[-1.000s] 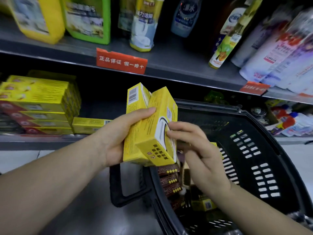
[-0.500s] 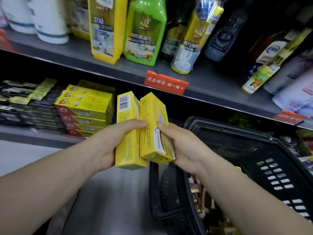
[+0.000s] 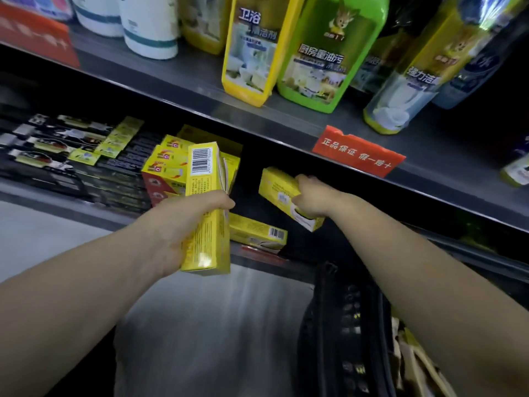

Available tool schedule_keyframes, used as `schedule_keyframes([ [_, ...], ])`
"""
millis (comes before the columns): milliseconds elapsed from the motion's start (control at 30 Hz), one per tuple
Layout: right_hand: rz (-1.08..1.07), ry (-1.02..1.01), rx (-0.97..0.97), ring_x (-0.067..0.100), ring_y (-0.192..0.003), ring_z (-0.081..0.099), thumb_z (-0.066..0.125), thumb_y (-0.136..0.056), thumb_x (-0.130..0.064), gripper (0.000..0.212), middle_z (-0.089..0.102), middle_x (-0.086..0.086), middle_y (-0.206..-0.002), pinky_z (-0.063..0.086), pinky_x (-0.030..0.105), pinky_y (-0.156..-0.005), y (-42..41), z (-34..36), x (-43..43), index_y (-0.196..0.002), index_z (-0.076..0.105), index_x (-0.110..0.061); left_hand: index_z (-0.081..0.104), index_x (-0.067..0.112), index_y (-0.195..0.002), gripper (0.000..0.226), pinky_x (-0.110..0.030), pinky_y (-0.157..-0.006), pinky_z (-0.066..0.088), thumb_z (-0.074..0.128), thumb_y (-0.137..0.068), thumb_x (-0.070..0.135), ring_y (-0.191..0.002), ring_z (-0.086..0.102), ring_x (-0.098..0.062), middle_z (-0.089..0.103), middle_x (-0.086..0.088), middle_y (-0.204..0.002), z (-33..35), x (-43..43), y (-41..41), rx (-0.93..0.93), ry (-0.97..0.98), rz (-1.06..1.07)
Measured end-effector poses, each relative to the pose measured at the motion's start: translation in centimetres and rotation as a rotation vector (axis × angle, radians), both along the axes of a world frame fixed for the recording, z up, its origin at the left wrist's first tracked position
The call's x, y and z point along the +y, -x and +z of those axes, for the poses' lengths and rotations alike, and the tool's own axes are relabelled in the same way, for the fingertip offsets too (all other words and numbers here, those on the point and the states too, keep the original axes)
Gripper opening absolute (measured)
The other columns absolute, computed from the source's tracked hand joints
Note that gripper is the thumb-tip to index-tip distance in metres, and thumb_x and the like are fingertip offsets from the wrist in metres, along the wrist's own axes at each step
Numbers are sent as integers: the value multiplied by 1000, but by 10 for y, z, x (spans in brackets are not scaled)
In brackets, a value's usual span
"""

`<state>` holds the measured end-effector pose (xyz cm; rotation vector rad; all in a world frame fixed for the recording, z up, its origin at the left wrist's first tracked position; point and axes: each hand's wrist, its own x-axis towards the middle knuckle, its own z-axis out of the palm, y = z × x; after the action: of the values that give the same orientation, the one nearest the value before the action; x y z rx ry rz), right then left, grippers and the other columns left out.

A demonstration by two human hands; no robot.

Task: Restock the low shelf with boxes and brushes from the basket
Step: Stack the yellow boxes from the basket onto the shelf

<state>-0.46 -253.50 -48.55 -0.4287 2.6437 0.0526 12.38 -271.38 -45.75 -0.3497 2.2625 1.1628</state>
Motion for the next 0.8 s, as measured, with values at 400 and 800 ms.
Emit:
schedule_keyframes([
  [400, 92, 11, -332, 30, -120, 45, 51, -92, -38, 58, 33, 10, -140, 43, 38, -100, 23, -94, -7, -143, 24, -43, 12, -13, -138, 45, -24, -97, 20, 26, -100, 7, -140, 22, -31, 20, -24, -152, 21, -26, 13, -147, 325, -108],
  [800, 208, -61, -266, 25, -121, 46, 81, -64, -26, 110, 36, 5, -142, 43, 28, -84, 16, -106, -2, -149, 11, -27, 4, -9, -139, 48, -22, -102, 9, 23, -101, 12, -142, 14, -30, 10, -21, -155, 16, -18, 8, -167, 230, -11],
])
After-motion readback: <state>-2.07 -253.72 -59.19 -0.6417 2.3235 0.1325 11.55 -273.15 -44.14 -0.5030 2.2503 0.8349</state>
